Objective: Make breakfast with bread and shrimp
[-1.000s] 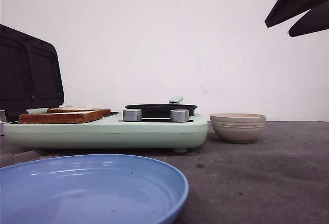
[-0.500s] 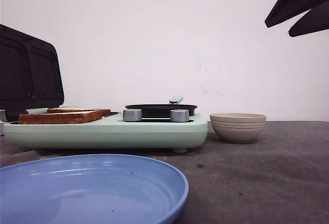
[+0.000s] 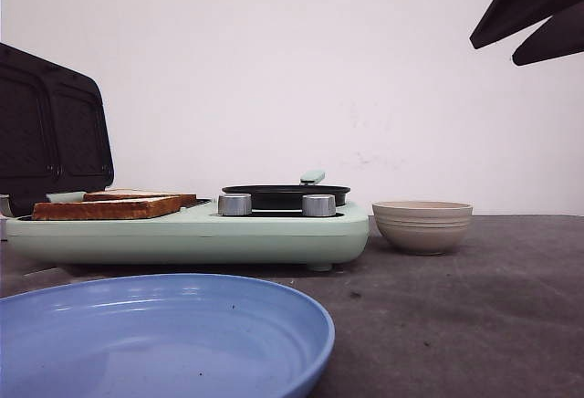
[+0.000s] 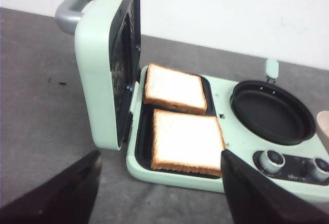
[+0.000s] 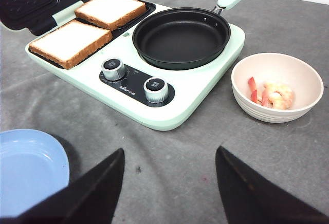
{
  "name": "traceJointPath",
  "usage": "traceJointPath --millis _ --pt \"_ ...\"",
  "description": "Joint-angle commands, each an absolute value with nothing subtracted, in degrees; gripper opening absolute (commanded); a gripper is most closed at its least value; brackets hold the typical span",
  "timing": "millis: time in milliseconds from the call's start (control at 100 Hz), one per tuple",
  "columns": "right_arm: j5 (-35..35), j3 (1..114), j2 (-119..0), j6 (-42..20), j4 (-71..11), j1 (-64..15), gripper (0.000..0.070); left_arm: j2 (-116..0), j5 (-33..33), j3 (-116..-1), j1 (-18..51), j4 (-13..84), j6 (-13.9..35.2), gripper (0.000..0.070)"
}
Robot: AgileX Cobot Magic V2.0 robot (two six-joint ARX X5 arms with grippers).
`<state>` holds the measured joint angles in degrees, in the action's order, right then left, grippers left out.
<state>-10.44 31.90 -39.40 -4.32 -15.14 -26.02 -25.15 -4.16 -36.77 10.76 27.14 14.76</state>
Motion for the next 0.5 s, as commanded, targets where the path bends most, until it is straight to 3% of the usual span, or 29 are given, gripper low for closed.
traceJointPath --millis 0,490 --pt "-10.4 32.2 -39.6 -4.5 -14.5 -26.2 0.0338 -25.3 -4.1 -36.9 10.9 25.8 15.7 0.0396" --pt "-10.4 32.2 -39.6 -4.5 -14.4 -26.2 0.0338 -26.3 -4.1 -36.9 10.8 24.3 15.9 0.0396"
